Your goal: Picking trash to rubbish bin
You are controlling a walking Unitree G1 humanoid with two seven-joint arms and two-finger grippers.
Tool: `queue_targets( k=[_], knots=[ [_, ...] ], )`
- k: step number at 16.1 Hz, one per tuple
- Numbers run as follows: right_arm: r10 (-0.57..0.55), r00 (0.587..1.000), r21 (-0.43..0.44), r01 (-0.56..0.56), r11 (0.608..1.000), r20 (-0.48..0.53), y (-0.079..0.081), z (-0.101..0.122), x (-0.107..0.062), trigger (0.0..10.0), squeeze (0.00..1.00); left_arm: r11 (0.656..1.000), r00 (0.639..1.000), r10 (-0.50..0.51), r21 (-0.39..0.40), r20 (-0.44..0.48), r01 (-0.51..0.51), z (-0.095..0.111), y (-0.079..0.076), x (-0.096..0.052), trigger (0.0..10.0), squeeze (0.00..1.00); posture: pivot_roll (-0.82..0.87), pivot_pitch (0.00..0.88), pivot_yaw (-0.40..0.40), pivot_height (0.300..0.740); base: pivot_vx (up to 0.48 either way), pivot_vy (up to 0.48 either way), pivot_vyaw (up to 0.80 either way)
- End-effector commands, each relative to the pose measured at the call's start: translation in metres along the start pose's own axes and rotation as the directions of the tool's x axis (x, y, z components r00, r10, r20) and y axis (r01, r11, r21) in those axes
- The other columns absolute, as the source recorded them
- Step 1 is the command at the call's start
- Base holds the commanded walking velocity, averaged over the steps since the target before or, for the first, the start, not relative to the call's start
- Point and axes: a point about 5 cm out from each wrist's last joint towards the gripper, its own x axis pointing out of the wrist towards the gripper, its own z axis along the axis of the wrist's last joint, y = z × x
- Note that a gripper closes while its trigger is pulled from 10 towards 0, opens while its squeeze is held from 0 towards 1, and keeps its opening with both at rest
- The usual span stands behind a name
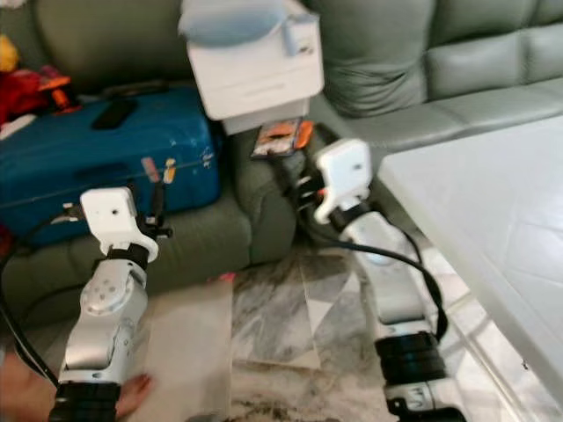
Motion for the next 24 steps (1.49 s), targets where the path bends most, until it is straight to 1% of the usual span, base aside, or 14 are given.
queue_targets(
  k=[1,2,8,10,12,15,16,17,18,19,20,21,22,24],
  knots=[
    [0.043,0.999,0.008,-0.043,0.999,0.033,0.010,0.007,0.007,10.0,0.00,0.999,1.000,0.006,0.032,0.018,-0.006,0.003,0.008,0.000,10.0,0.00,-0.04,0.066,0.018,0.740,0.000,0.000,0.00],
    [0.048,0.998,-0.002,-0.048,0.999,0.033,0.010,0.008,0.007,10.0,0.00,1.000,1.000,-0.004,0.011,0.025,0.004,0.004,0.007,-0.001,10.0,0.00,-0.04,0.066,0.018,0.740,0.000,0.000,0.00],
    [0.058,0.998,0.005,-0.058,0.998,0.038,0.013,0.007,0.006,10.0,0.00,1.000,0.999,-0.019,0.011,0.030,0.019,0.004,0.005,-0.002,10.0,0.00,-0.04,0.061,0.021,0.740,0.000,0.000,0.75],
    [0.050,0.998,0.015,-0.051,0.999,0.037,0.013,0.007,0.007,10.0,0.00,1.000,0.999,-0.028,0.012,0.042,0.028,0.006,0.006,-0.001,10.0,0.00,-0.04,0.058,0.021,0.740,0.000,0.000,0.00],
    [0.049,0.998,0.015,-0.050,0.999,0.034,0.012,0.005,0.007,10.0,0.00,0.999,0.998,-0.046,0.007,0.050,0.045,0.007,0.005,-0.002,10.0,0.00,-0.03,0.053,0.019,0.740,0.471,0.000,0.00],
    [0.044,0.999,0.039,-0.043,0.998,-0.021,0.013,-0.008,0.006,10.0,0.00,0.999,0.999,-0.043,0.024,0.013,0.043,-0.004,0.008,-0.006,10.0,0.00,-0.03,0.046,0.017,0.740,0.480,0.000,0.00],
    [0.033,0.994,0.080,-0.024,0.997,-0.107,0.014,-0.031,-0.001,10.0,0.00,0.998,0.997,-0.041,0.043,-0.061,0.044,-0.026,0.013,-0.012,10.0,0.00,-0.02,0.042,0.016,0.740,0.454,0.000,0.00],
    [0.022,0.978,0.105,-0.001,0.995,-0.206,0.016,-0.058,-0.014,10.0,0.00,0.998,0.983,-0.011,0.064,-0.182,0.023,-0.058,0.024,-0.023,10.0,0.00,-0.02,0.042,0.017,0.740,0.000,0.000,0.00],
    [0.020,0.972,0.108,0.006,0.994,-0.233,0.016,-0.066,-0.018,10.0,0.00,0.998,0.975,0.002,0.068,-0.224,0.013,-0.068,0.029,-0.027,10.0,0.00,-0.02,0.042,0.017,0.740,0.000,0.000,0.00],
    [-0.008,0.942,0.110,0.048,0.993,-0.335,0.015,-0.090,-0.033,10.0,0.00,0.996,0.939,0.039,0.092,-0.341,-0.008,-0.097,0.041,-0.043,10.0,0.00,-0.02,0.043,0.020,0.740,0.000,0.000,0.00],
    [-0.039,0.920,0.107,0.087,0.990,-0.391,0.013,-0.103,-0.042,10.0,0.00,0.992,0.918,0.065,0.123,-0.392,-0.018,-0.110,0.048,-0.051,10.0,0.00,-0.02,0.044,0.020,0.740,0.000,0.000,0.00],
    [-0.096,0.873,0.083,0.153,0.985,-0.478,0.007,-0.121,-0.059,10.0,0.00,0.985,0.880,0.106,0.168,-0.463,-0.030,-0.127,0.060,-0.065,10.0,0.00,-0.02,0.043,0.021,0.740,0.000,0.000,0.00],
    [-0.106,0.856,0.082,0.171,0.982,-0.506,0.006,-0.126,-0.064,10.0,0.00,0.983,0.874,0.115,0.181,-0.471,-0.032,-0.129,0.062,-0.067,10.0,0.00,-0.02,0.043,0.021,0.740,0.000,0.000,0.00],
    [-0.144,0.777,0.096,0.254,0.963,-0.614,0.002,-0.148,-0.088,10.0,0.00,0.979,0.808,0.135,0.204,-0.573,-0.018,-0.152,0.070,-0.089,10.0,0.00,-0.02,0.044,0.024,0.740,0.000,0.000,0.00]
  ],
)
